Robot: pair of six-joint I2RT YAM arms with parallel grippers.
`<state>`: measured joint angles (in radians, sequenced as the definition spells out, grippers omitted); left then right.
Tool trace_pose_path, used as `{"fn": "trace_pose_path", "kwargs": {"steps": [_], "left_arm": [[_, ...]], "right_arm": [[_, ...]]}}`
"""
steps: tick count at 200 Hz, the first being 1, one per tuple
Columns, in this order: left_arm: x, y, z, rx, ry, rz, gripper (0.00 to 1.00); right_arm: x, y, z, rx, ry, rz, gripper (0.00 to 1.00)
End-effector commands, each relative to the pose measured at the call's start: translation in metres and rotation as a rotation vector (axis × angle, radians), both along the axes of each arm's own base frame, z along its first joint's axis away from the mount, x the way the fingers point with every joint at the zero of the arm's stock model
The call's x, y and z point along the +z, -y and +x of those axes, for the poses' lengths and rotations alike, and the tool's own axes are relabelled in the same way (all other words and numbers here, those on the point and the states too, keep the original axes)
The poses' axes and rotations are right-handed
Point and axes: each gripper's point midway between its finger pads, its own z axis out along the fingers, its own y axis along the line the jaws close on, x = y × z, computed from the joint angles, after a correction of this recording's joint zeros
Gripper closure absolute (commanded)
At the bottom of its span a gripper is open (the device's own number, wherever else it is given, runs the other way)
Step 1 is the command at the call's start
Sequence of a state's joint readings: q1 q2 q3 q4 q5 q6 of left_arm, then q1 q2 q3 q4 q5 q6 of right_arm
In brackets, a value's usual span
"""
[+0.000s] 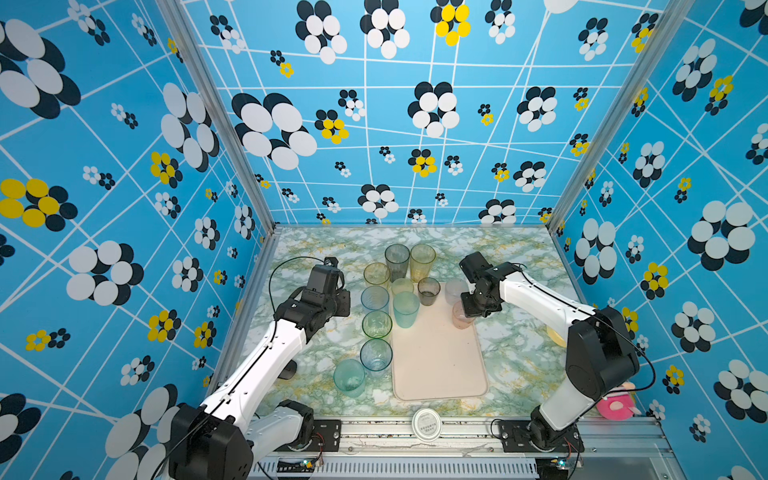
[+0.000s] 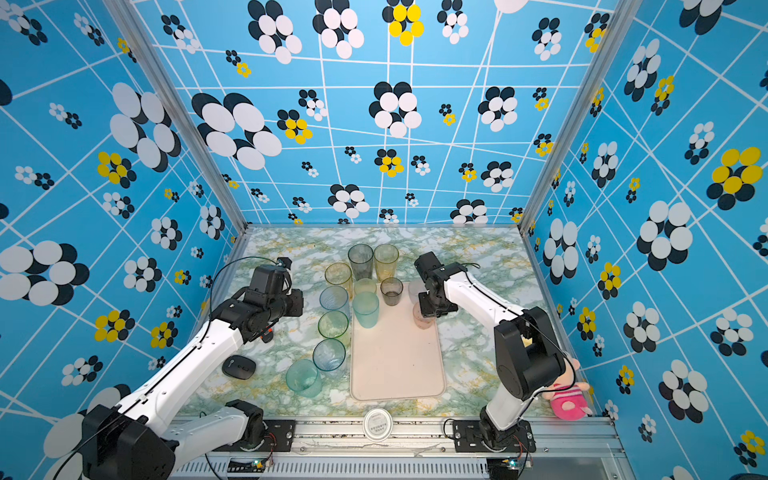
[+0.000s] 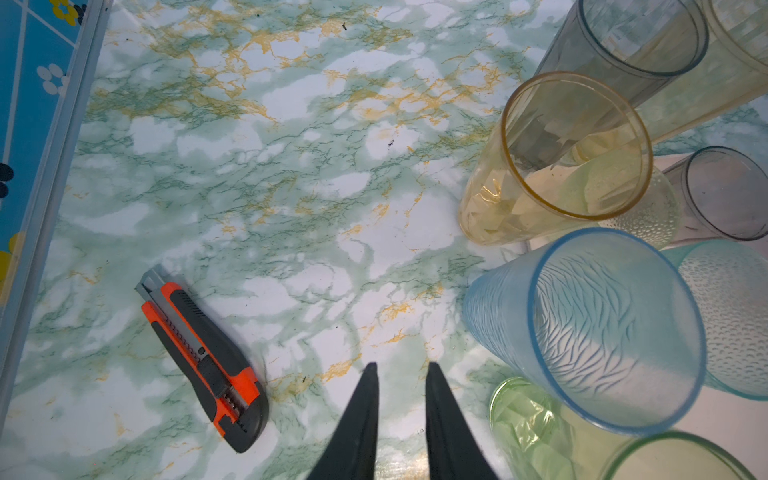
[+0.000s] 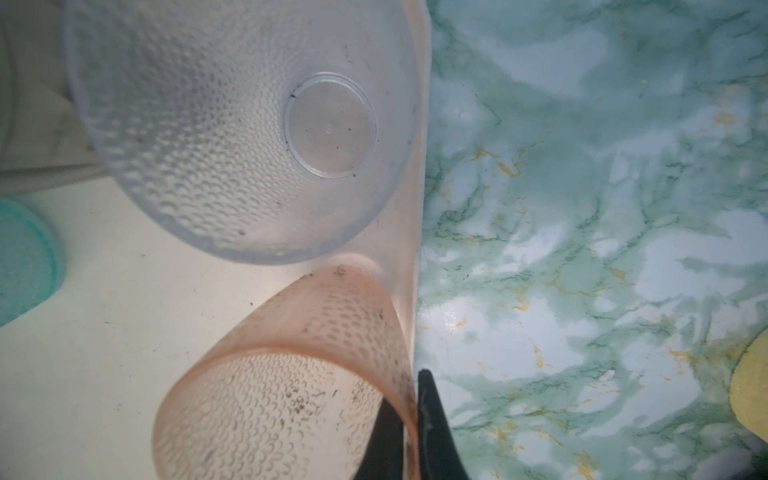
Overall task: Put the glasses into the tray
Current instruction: 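Carry the pink dotted glass over the tray toward the clear dotted glass, then lower the pink dotted glass upside down onto the tray and open the right gripper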
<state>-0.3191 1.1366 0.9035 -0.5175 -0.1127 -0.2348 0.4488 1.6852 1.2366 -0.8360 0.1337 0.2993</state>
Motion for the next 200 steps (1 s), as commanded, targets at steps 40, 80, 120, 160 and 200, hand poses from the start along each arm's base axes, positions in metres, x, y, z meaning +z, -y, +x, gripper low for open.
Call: {"fn": "trace_pose_path", "kwargs": {"steps": [40, 80, 120, 160, 200], "left_arm": [[0.004, -0.006, -0.006, -0.007, -0.008, 0.015, 0.76], [0.006, -0.008, -0.008, -0.003, -0.010, 0.018, 0.75], [0.007, -0.010, -0.011, -0.001, -0.013, 0.021, 0.75], [0.008, -0.011, -0.013, 0.001, -0.017, 0.025, 0.75], [0.006, -0.012, -0.015, -0.001, -0.027, 0.025, 0.75]], "right_arm": [[-0.013, 0.003, -0.001, 0.002, -0.039, 0.008, 0.94], [-0.016, 0.003, -0.001, 0.003, -0.047, 0.011, 0.87], [-0.016, 0.003, -0.001, 0.003, -0.045, 0.013, 0.83], [-0.015, 0.003, -0.002, 0.004, -0.044, 0.016, 0.79], [-0.012, 0.003, -0.003, 0.006, -0.036, 0.018, 0.77]]}}
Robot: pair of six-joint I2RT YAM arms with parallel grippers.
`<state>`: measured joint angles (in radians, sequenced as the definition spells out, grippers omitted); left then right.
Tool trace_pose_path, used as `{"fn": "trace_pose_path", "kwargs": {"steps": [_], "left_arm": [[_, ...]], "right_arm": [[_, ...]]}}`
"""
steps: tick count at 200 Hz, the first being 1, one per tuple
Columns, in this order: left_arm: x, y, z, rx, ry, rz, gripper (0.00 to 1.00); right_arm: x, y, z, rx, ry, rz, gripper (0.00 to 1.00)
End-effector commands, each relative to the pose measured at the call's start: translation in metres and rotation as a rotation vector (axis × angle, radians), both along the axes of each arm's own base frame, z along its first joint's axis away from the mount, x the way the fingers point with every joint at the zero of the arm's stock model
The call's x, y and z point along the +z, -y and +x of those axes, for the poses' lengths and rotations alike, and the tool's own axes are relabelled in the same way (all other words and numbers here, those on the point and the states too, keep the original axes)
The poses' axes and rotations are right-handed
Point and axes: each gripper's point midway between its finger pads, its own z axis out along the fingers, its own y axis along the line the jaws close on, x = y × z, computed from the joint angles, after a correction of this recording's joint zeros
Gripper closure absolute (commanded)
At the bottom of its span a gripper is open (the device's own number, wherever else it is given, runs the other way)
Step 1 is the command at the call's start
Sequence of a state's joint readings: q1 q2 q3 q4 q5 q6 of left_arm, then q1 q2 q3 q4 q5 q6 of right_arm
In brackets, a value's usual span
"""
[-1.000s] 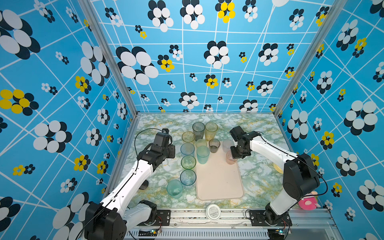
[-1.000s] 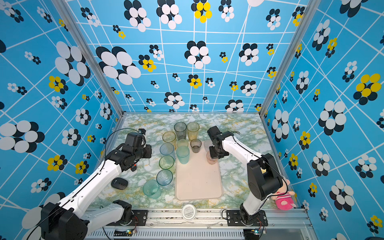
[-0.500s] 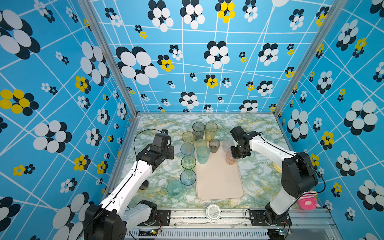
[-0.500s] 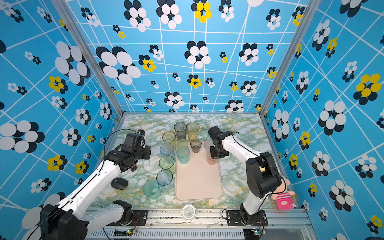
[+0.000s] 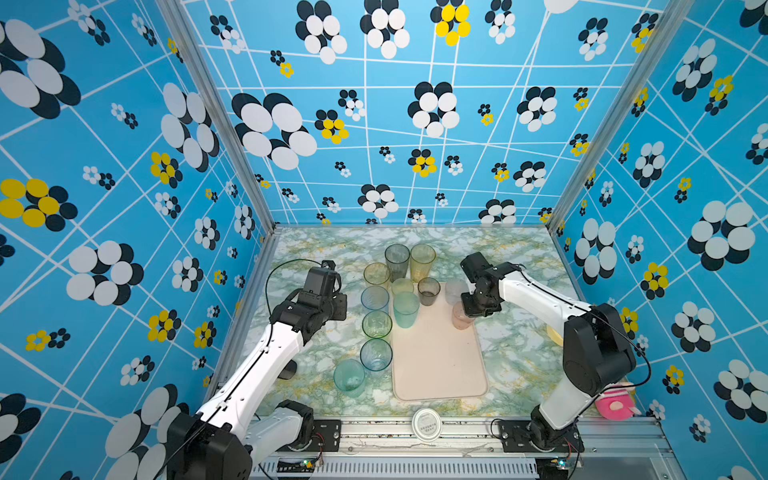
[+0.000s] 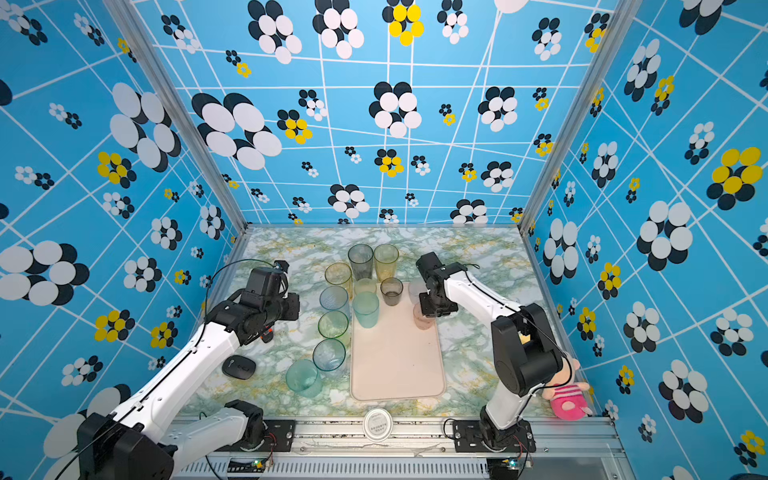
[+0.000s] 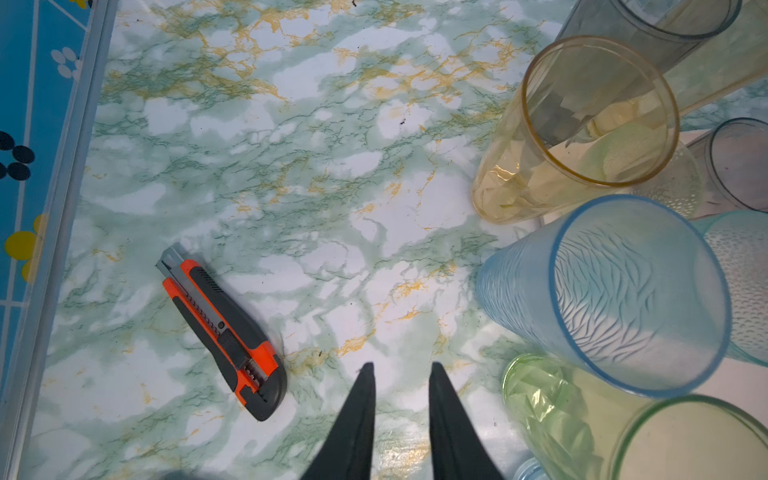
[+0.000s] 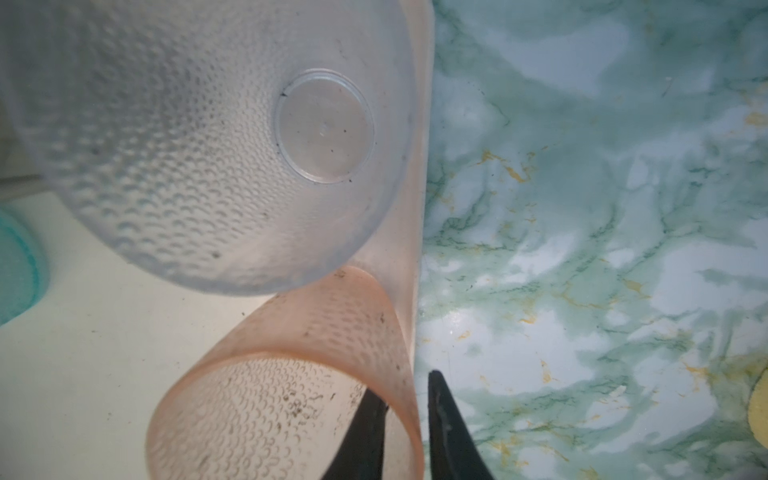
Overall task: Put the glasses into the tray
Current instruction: 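Lower the pink dotted glass upside down onto the tray and open the right gripper, then raise the right gripper while the left gripper moves to the teal dotted glass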
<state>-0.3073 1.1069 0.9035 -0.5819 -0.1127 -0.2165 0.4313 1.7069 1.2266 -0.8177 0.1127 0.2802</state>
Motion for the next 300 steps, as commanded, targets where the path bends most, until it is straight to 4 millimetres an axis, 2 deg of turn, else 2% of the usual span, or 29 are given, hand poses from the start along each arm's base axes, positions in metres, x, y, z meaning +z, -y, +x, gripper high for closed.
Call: {"fn": "trace_pose_path", "kwargs": {"steps": [1, 62, 112, 154, 188, 214, 236, 262, 300], "left_arm": [[0.007, -0.004, -0.003, 0.001, 0.004, 0.002, 0.75], [0.005, -0.002, -0.008, -0.007, -0.015, -0.015, 0.75], [0.011, -0.006, -0.019, -0.001, -0.026, -0.013, 0.75], [0.031, -0.007, -0.040, 0.000, -0.042, -0.038, 0.75], [0.050, -0.003, -0.064, -0.014, -0.072, -0.069, 0.75], [0.051, 0.001, -0.086, -0.022, -0.108, -0.075, 0.76], [0.051, 0.005, -0.104, -0.032, -0.139, -0.088, 0.76], [0.051, 0.002, -0.119, -0.012, -0.173, -0.082, 0.76], [0.036, 0.005, -0.137, 0.009, -0.234, -0.113, 0.76]], "right_arm": [[-0.002, 0.001, -0.004, 0.001, -0.014, 0.009, 0.77], [0.010, 0.003, -0.002, 0.000, 0.030, 0.013, 0.71], [0.044, 0.011, 0.005, -0.001, 0.144, 0.021, 0.67], [0.083, 0.023, 0.001, -0.011, 0.267, 0.050, 0.60], [0.097, 0.030, -0.012, -0.025, 0.332, 0.107, 0.55], [0.096, 0.027, -0.019, -0.018, 0.345, 0.152, 0.52], [0.086, 0.023, -0.023, -0.013, 0.327, 0.175, 0.52], [0.076, 0.020, -0.024, -0.007, 0.310, 0.189, 0.51], [0.071, 0.017, -0.024, 0.006, 0.300, 0.204, 0.51]]}}
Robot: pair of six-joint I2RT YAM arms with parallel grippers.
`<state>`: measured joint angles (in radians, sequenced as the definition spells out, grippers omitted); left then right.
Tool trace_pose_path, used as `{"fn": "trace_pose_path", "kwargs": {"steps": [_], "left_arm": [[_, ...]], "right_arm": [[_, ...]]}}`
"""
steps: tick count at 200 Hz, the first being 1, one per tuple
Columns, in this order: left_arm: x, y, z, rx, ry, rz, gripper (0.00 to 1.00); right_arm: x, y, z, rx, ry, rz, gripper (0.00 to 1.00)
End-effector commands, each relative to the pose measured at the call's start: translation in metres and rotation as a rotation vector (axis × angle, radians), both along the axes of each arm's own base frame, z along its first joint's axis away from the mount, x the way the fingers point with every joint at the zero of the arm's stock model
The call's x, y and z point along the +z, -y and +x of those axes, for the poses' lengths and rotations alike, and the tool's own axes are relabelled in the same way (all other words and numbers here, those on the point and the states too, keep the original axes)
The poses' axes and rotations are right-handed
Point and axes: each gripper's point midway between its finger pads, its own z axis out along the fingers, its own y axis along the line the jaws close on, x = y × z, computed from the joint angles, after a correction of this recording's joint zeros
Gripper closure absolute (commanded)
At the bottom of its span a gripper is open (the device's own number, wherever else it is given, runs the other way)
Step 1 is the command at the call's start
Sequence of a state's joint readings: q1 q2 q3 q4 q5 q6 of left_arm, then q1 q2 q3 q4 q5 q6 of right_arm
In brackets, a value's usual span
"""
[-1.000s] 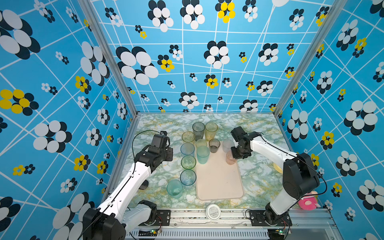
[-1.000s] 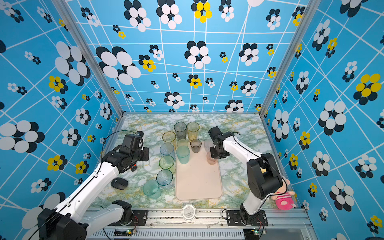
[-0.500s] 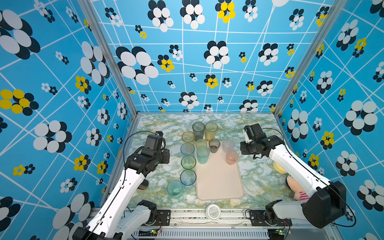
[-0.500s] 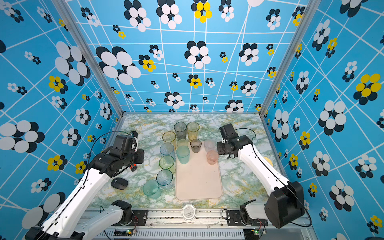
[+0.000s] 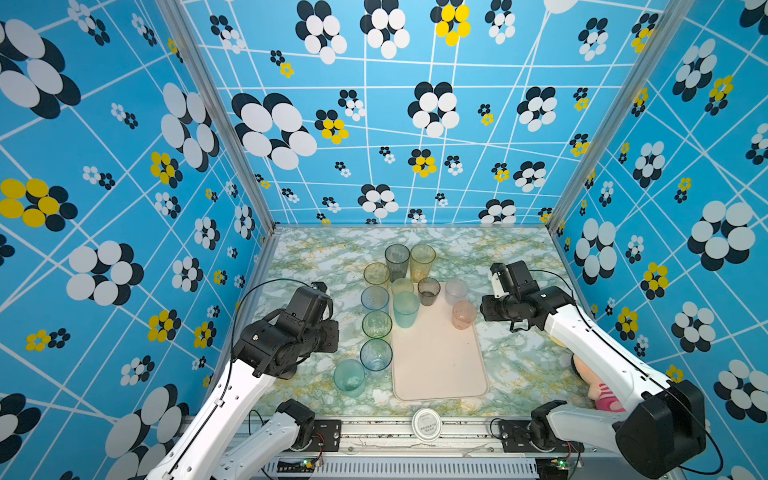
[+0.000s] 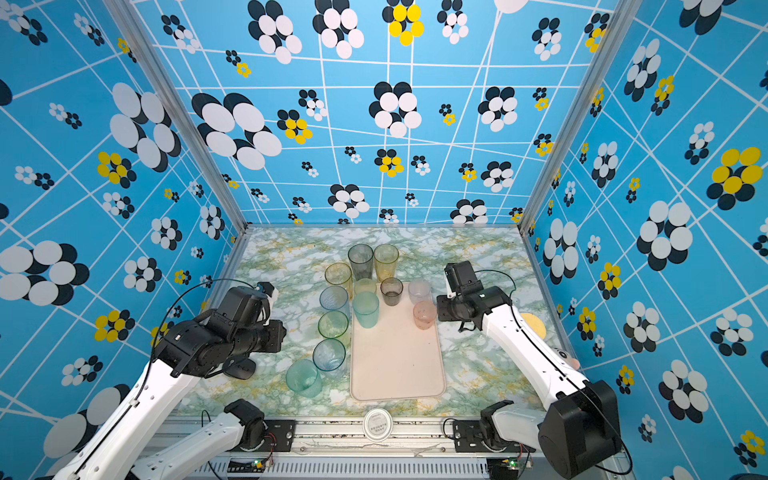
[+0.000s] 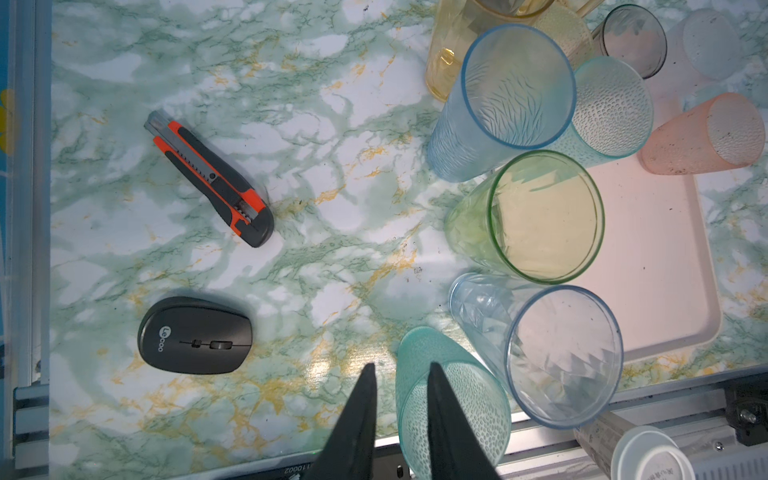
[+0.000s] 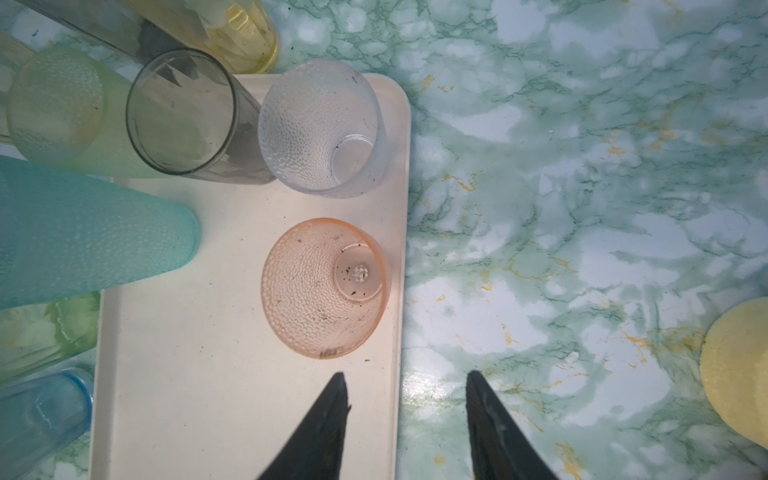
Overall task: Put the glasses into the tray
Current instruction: 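Raise the right gripper while the left gripper moves to the teal dotted glass, then close the left gripper on the rim of the teal dotted glass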
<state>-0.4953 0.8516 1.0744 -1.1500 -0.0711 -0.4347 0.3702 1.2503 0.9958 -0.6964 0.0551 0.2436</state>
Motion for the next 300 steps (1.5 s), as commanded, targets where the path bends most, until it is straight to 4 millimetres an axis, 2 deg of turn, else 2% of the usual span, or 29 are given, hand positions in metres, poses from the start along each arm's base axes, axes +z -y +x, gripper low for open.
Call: {"fn": "trace_pose_path", "kwargs": {"steps": [1, 49, 147, 171, 253, 300], "left_arm": [[-0.010, -0.004, -0.018, 0.043, -0.063, -0.008, 0.76], [-0.028, -0.008, -0.032, 0.093, -0.091, -0.017, 0.76], [-0.047, -0.008, -0.052, 0.128, -0.149, -0.024, 0.76], [-0.057, -0.002, -0.053, 0.121, -0.171, -0.026, 0.78], [-0.085, 0.000, -0.053, 0.138, -0.224, 0.037, 0.78], [-0.090, 0.002, -0.053, 0.137, -0.229, 0.037, 0.79]], "right_arm": [[-0.003, -0.005, 0.003, 0.016, 0.002, 0.030, 0.51], [-0.008, -0.007, 0.005, 0.033, -0.010, 0.037, 0.51], [-0.013, -0.009, 0.008, 0.043, -0.014, 0.065, 0.50], [-0.013, -0.010, 0.007, 0.045, -0.014, 0.071, 0.50], [-0.012, -0.013, 0.006, 0.057, -0.008, 0.086, 0.50], [-0.011, -0.013, 0.005, 0.059, -0.006, 0.091, 0.50]]}}
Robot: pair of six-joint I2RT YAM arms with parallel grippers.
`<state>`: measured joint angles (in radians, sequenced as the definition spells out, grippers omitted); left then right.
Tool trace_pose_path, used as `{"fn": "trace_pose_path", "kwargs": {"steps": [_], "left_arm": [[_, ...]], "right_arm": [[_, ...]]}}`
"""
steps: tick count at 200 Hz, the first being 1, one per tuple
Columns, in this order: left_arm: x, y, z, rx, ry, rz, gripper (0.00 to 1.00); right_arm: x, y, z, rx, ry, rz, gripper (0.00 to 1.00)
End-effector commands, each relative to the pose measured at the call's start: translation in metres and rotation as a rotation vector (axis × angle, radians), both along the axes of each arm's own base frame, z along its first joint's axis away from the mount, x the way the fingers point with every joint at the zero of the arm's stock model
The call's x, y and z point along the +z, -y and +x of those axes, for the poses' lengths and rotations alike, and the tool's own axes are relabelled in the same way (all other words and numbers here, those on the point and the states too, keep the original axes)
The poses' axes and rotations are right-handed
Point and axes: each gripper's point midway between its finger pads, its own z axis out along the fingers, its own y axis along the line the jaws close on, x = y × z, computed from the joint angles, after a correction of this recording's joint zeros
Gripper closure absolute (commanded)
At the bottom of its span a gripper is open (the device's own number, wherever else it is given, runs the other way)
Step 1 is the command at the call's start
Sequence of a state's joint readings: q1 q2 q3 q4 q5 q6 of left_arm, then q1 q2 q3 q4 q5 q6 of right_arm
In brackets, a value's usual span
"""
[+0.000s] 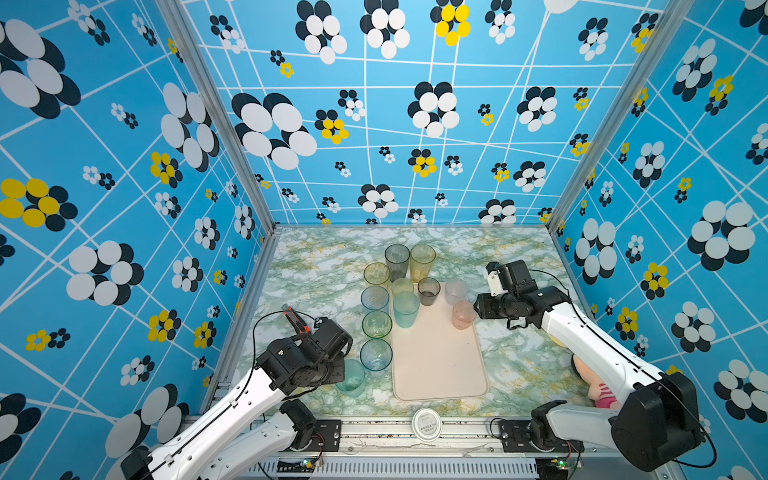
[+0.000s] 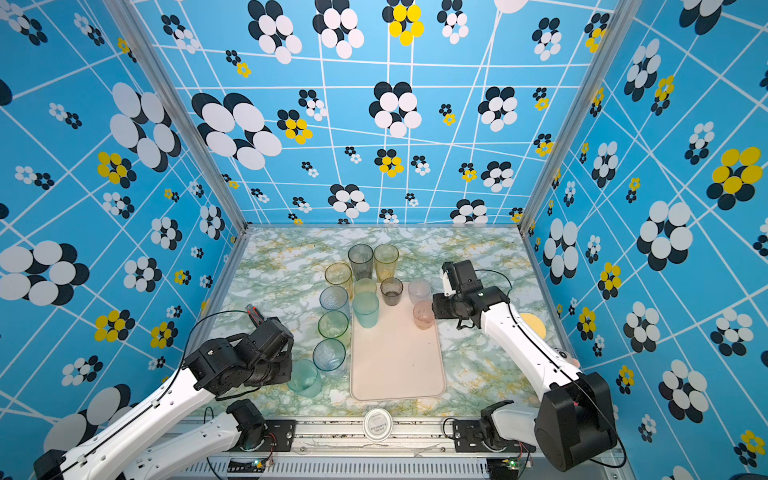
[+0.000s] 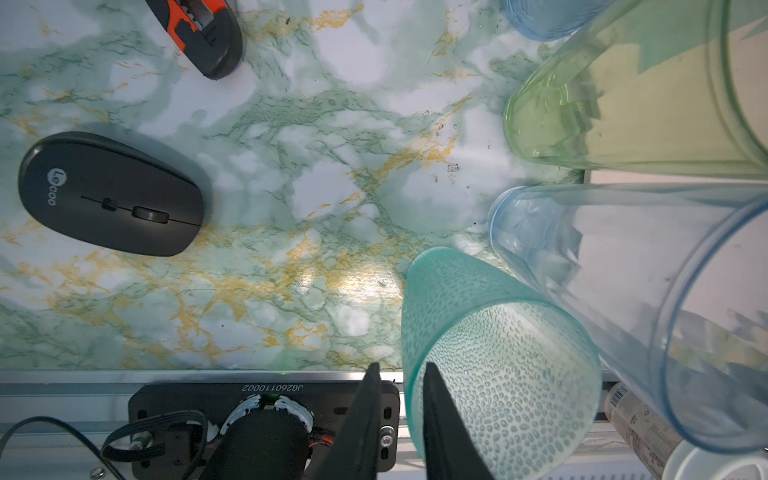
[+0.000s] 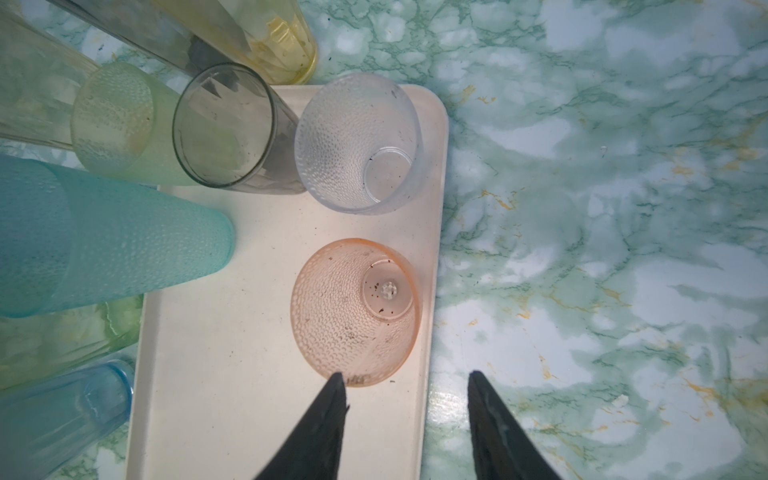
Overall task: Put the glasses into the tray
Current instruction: 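Close the left gripper on the rim of the teal dotted glass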
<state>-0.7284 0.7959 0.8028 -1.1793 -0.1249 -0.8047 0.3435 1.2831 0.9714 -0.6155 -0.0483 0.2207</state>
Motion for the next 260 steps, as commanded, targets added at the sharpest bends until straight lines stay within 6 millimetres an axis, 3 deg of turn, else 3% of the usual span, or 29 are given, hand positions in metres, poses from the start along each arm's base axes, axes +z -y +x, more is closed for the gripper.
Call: {"fn": "trace_pose_path", "kwargs": {"steps": [1, 178, 260], "left_arm": [[-0.005, 0.000, 0.001, 0.010, 0.000, 0.008, 0.79], [-0.018, 0.005, -0.002, -0.019, -0.053, 0.025, 0.87], [-0.017, 0.006, -0.003, -0.031, -0.071, 0.034, 0.98]], "right_arm": [[-0.003, 0.000, -0.004, 0.013, -0.001, 0.011, 0.50], [-0.008, -0.001, -0.007, 0.018, -0.015, 0.014, 0.50], [-0.008, -0.003, -0.007, 0.026, -0.017, 0.022, 0.50]]}}
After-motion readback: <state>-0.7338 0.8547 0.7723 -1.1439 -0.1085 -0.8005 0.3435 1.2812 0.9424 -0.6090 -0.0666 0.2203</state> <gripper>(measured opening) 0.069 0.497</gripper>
